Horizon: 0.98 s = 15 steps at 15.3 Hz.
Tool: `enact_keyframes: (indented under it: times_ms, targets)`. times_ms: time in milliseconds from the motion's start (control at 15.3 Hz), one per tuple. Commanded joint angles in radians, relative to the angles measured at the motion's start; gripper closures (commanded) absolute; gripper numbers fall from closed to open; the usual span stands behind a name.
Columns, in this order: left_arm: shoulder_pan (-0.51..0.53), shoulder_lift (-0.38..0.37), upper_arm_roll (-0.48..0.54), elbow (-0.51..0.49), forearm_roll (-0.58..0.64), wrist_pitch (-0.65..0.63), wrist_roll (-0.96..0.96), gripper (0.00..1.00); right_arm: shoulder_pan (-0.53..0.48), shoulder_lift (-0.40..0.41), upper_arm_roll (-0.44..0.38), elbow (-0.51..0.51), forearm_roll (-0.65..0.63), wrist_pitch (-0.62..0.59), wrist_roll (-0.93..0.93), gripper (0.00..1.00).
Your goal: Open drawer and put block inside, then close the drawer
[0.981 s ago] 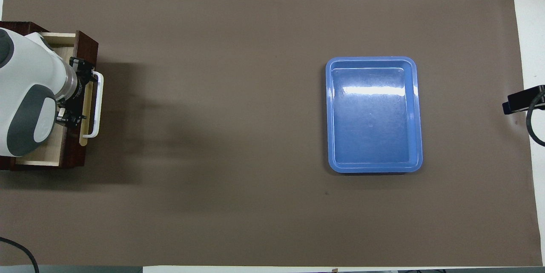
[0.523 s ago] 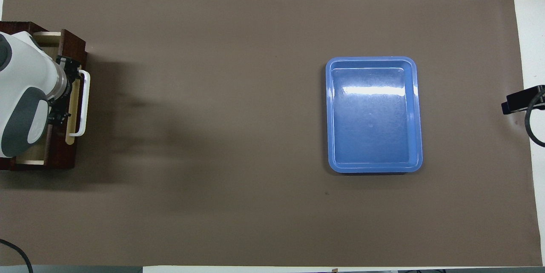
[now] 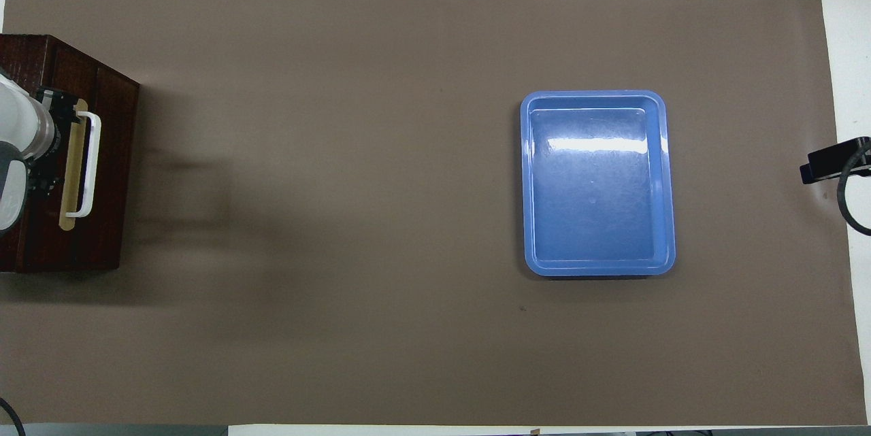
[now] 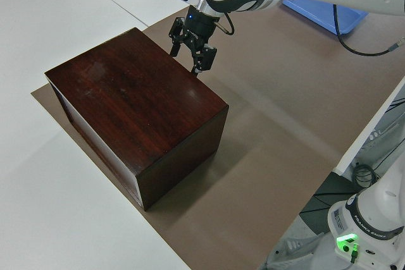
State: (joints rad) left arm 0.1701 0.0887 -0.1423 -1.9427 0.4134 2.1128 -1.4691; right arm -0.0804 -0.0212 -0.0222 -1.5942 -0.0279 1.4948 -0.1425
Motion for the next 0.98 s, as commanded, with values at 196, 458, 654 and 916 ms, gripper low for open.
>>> enact_keyframes:
  times_ms: [196,458,654,916]
  targets:
    - [0.034,-0.006,-0.003,-0.006,0.03,0.02,0.068,0.0,0.004,-0.011,-0.001,-0.012,0.011,-0.004,0.018,0.0]
    - [-0.038,-0.004,-0.011,0.062,-0.054,-0.072,0.082,0.0,0.005,-0.013,-0.001,-0.015,0.011,-0.005,0.017,0.0]
    - [-0.075,-0.027,-0.016,0.103,-0.16,-0.149,0.179,0.0,0.002,-0.013,-0.001,-0.015,0.011,-0.005,0.017,0.0]
    - [-0.077,-0.05,-0.02,0.229,-0.34,-0.307,0.38,0.0,0.004,-0.013,-0.001,-0.015,0.011,-0.005,0.017,0.0]
